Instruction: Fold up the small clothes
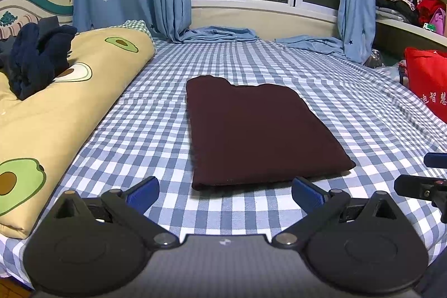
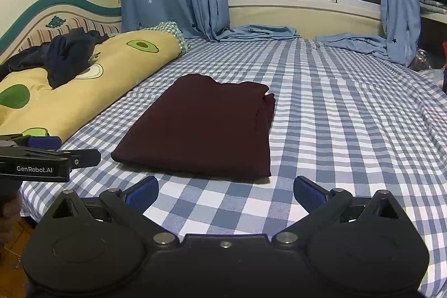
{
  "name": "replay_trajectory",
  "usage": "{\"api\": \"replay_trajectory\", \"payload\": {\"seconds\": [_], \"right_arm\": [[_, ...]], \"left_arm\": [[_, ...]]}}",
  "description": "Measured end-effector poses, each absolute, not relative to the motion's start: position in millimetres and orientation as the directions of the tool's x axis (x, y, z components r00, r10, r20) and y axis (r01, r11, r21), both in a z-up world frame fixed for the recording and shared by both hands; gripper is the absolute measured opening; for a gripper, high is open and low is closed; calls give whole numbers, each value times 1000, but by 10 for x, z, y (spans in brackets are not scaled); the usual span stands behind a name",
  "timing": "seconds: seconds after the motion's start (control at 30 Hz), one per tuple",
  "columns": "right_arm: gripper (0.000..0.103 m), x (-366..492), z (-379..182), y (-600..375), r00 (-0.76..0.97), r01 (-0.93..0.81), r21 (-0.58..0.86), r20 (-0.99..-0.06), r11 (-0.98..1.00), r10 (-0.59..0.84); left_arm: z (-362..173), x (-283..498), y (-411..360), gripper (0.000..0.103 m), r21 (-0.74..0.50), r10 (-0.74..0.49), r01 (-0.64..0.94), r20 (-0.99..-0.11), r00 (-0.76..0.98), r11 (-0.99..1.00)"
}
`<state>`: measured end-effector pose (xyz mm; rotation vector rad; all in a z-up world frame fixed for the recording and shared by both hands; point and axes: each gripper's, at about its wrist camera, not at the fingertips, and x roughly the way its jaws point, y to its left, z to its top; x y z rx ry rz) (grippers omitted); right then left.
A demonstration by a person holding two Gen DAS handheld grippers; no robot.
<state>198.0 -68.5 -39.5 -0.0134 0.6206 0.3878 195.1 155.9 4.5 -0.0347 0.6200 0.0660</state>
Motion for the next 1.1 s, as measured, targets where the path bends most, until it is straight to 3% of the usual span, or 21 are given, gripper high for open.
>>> {"api": "replay_trajectory", "payload": {"seconds": [1.1], "right_arm": [[102, 1992, -369, -758, 751, -350, 100, -564, 931, 343]], "left_arm": [[83, 1942, 1459, 102, 17, 64, -66, -581, 811, 998]]}}
